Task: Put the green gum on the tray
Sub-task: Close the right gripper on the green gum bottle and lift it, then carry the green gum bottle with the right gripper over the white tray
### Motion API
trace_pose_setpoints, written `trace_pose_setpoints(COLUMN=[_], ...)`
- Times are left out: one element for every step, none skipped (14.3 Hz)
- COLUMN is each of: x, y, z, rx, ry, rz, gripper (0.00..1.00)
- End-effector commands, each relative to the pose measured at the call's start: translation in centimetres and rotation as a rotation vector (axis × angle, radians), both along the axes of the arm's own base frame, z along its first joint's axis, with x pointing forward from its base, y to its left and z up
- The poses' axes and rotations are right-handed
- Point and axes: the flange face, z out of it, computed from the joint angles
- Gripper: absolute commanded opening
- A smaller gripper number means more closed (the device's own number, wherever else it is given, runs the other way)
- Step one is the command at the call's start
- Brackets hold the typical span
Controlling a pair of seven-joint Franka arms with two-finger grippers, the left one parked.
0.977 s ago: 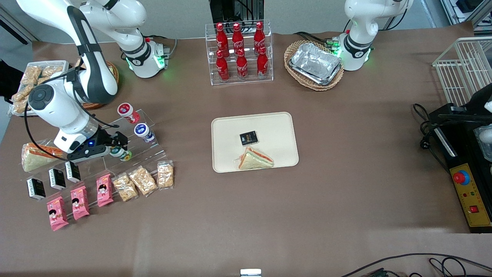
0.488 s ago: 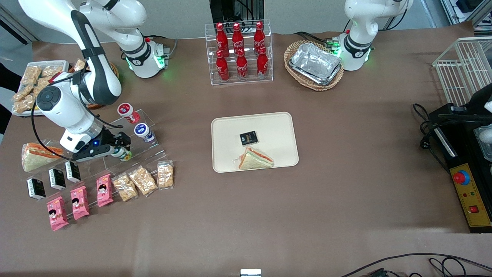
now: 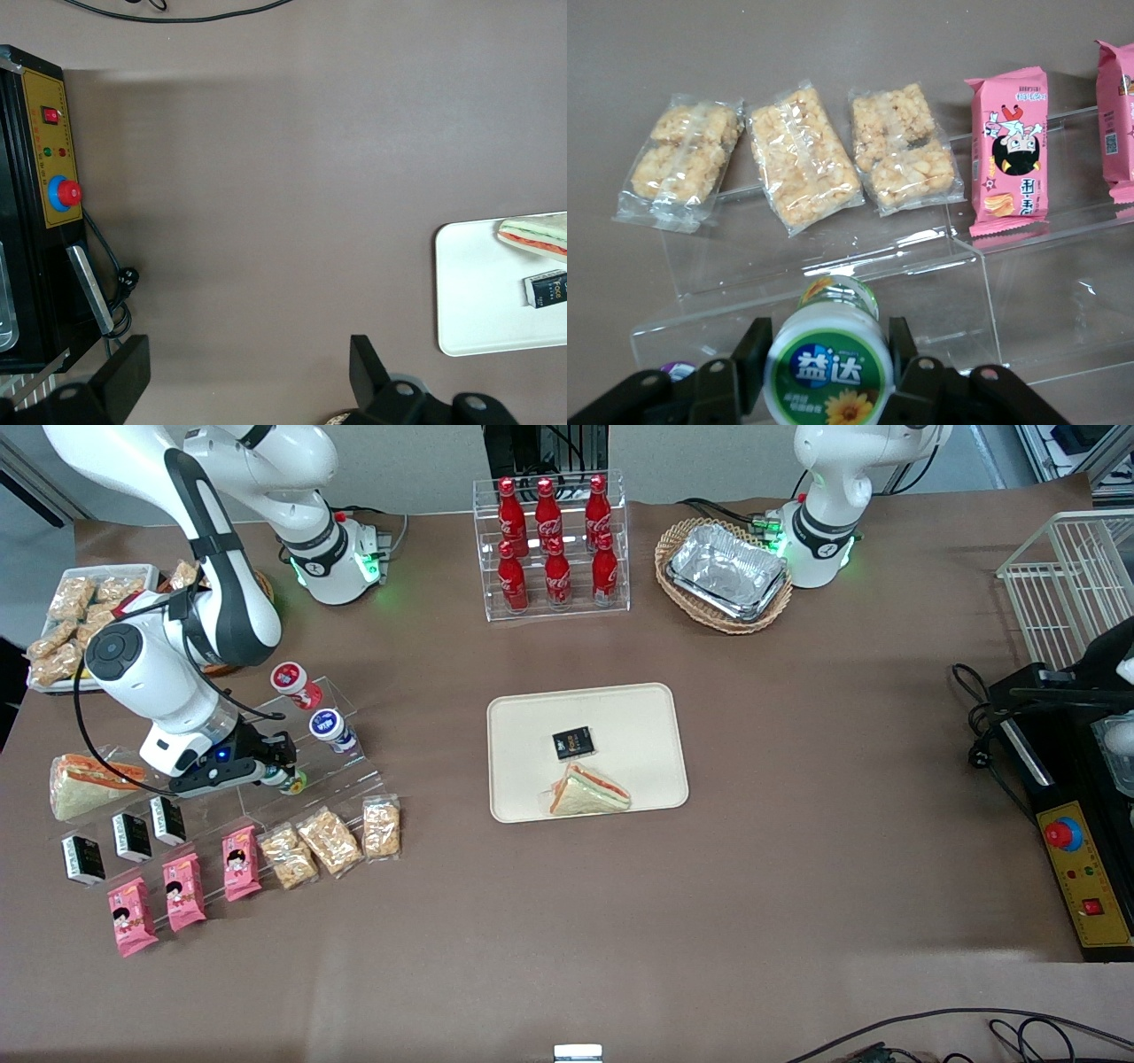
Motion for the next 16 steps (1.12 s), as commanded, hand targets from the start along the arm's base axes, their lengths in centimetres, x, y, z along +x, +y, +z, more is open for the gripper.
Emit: trace_pose_setpoints(x=[-0.1, 0.0, 0.1, 0.5, 1.5, 2.7, 3.8, 5.0, 6.0, 6.6, 7.0, 7.2, 7.5, 7.5, 7.4, 7.2], y=[0.1, 0.1, 0.0, 0.0, 0.0, 0.1, 0.1, 0.1, 0.0, 0.0, 0.1, 0.1, 0.2, 0.3, 0.7, 1.0], z=[-0.5, -0.4, -0.2, 0.6, 2.0, 4.1, 6.4, 8.7, 10.8, 12.6, 14.4, 16.0, 17.7, 19.5, 21.7, 24.0], rx=[0.005, 0.005, 0.005, 0.006, 0.008, 0.014, 0.018, 0.021, 0.024, 0.026, 0.028, 0.032, 0.033, 0.041, 0.047, 0.055], ry=[-0.006, -0.006, -0.009, -0.024, -0.017, 0.018, 0.057, 0.075, 0.090, 0.107, 0.119, 0.123, 0.120, 0.128, 0.140, 0.156], rz=[0.002, 0.002, -0.001, -0.001, 0.000, 0.000, -0.004, 0.000, 0.000, 0.004, 0.005, 0.004, -0.002, -0.012, -0.028, -0.056], gripper=[0.07, 0.07, 0.06, 0.06, 0.06, 0.06, 0.06, 0.07, 0.07, 0.07, 0.07, 0.07, 0.07, 0.07, 0.07, 0.07])
